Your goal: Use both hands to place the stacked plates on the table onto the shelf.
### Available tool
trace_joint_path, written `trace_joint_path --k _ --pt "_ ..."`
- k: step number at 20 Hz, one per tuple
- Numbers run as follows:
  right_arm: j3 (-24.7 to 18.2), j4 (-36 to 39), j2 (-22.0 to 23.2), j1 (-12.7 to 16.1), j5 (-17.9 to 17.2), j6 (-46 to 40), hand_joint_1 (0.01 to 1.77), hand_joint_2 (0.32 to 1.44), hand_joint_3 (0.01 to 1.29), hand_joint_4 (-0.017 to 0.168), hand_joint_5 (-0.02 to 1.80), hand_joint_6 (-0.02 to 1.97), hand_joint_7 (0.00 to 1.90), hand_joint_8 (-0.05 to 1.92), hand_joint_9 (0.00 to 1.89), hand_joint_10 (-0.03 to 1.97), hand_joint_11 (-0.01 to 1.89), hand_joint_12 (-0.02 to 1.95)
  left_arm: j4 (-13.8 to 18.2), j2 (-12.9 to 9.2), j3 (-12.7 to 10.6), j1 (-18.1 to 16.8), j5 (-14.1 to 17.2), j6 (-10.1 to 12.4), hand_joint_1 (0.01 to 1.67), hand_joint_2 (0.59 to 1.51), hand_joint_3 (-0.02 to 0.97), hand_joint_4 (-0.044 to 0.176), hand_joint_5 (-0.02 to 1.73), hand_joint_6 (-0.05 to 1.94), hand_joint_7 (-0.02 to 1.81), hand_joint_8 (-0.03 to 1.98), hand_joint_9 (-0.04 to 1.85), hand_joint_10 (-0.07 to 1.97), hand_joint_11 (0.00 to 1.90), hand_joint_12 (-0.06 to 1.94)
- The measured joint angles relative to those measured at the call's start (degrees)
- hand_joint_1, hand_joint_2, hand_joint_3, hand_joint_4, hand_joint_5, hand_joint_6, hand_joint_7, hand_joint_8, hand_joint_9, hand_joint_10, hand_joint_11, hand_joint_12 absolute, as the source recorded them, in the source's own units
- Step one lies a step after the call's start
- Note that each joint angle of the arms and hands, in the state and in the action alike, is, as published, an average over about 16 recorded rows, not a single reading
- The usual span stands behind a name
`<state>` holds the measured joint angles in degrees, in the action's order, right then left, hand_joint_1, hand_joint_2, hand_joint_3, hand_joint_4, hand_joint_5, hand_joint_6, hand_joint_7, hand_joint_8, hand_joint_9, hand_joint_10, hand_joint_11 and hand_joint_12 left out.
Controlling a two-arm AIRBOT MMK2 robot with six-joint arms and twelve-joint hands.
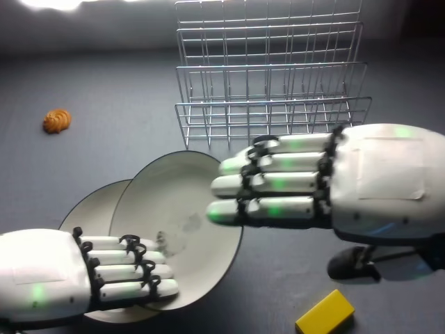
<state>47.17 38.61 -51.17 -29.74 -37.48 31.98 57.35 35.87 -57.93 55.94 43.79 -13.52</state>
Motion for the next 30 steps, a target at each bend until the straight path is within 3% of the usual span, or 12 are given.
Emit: trace_joint_path --k 10,19,30 --pt "4.25 -1.49 -7.54 3.66 5.8 7.52 1.24 0.97 0.02 0.0 0.06 0.02 0.02 0.01 0.02 0.0 0.01 0.33 -2.18 0.97 1.15 -0.17 -0.73 -0.35 0.02 1.089 0.017 -0.003 0.01 -0.01 0.0 -0.01 -0.01 -0.01 0.01 -0.03" --pt "5.96 -3.23 -9.3 6.67 11.34 7.18 1.24 0.97 0.02 -0.001 0.05 0.02 0.02 0.01 0.02 0.0 0.01 0.31 -4.75 0.97 -0.09 1.39 -0.6 -0.19 0.02 1.089 0.017 0.0 0.0 -0.02 -0.01 -0.01 -0.01 -0.02 0.01 -0.02" --pt "9.0 -4.1 -13.11 6.06 12.7 11.11 1.25 0.97 0.02 0.0 0.04 0.02 0.02 0.01 0.02 0.0 0.01 0.33 -6.66 0.76 -0.62 2.38 -1.04 0.02 0.02 1.09 0.017 -0.003 0.0 -0.03 -0.01 -0.02 -0.02 -0.02 0.01 -0.01"
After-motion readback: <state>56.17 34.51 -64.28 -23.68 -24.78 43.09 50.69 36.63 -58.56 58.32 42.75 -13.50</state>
